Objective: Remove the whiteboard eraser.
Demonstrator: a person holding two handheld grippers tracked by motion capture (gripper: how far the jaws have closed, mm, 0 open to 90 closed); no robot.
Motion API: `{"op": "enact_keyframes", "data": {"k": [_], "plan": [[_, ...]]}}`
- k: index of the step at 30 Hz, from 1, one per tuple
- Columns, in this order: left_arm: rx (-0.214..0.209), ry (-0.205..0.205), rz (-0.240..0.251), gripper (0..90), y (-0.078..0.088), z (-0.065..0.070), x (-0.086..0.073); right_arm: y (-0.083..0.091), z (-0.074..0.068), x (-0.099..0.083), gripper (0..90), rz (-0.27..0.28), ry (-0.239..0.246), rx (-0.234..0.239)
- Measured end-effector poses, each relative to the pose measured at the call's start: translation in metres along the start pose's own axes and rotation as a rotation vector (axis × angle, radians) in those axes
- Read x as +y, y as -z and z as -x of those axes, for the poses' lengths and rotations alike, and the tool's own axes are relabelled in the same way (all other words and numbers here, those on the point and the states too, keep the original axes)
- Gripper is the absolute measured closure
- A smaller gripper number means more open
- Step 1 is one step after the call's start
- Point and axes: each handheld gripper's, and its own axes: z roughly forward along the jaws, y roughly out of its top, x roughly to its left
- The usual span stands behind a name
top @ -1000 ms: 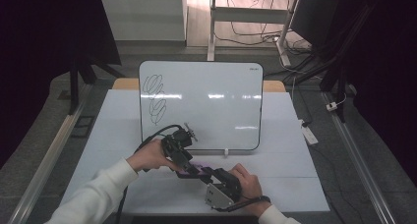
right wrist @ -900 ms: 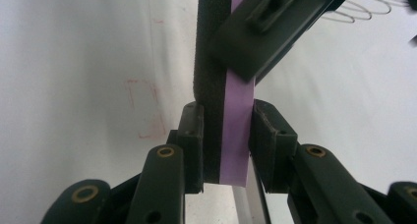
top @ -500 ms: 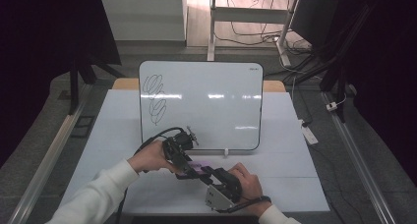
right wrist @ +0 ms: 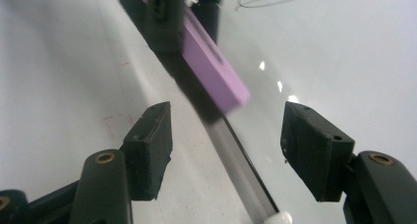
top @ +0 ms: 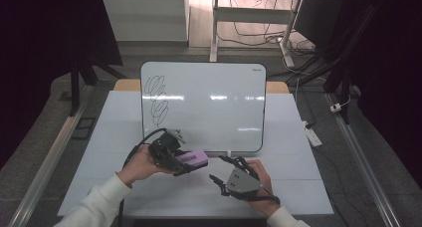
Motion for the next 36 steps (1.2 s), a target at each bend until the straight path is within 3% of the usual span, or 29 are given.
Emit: {"op": "enact_keyframes", "data": {"k": [1,6,7,8,12,16,20,25,32,36], "plan": [[0.005,-0.001,0.018,40.2,0.002,0.0,-0.003,0.0,0.0,0.0,35.4,0.0,0.0,0.0],[0.048,0.001,0.106,40.2,0.007,0.002,-0.016,0.008,0.018,-0.011,35.1,-0.003,-0.141,-0.003],[0.056,0.003,0.119,40.2,0.008,0.003,-0.019,0.012,0.024,-0.017,35.1,-0.005,-0.207,-0.002],[0.063,0.005,0.135,40.2,0.009,0.004,-0.021,0.012,0.024,-0.017,35.1,-0.005,-0.207,-0.002],[0.088,0.001,0.211,40.2,0.013,0.007,-0.029,0.02,0.039,-0.032,35.0,-0.023,-0.343,-0.003],[0.121,-0.014,0.283,40.1,0.016,0.011,-0.039,0.032,0.05,-0.046,35.0,-0.039,-0.428,-0.033],[0.149,-0.014,0.354,40.2,0.017,0.014,-0.054,0.042,0.058,-0.06,34.4,-0.066,-0.465,-0.076],[0.211,-0.007,0.423,40.2,0.024,0.014,-0.07,0.053,0.063,-0.075,34.2,-0.099,-0.492,-0.121],[0.289,0.012,0.533,40.2,0.035,0.01,-0.08,0.056,0.07,-0.092,33.9,-0.152,-0.495,-0.155],[0.361,0.018,0.581,40.2,0.043,0.008,-0.081,0.055,0.073,-0.094,33.8,-0.154,-0.497,-0.163]]}}
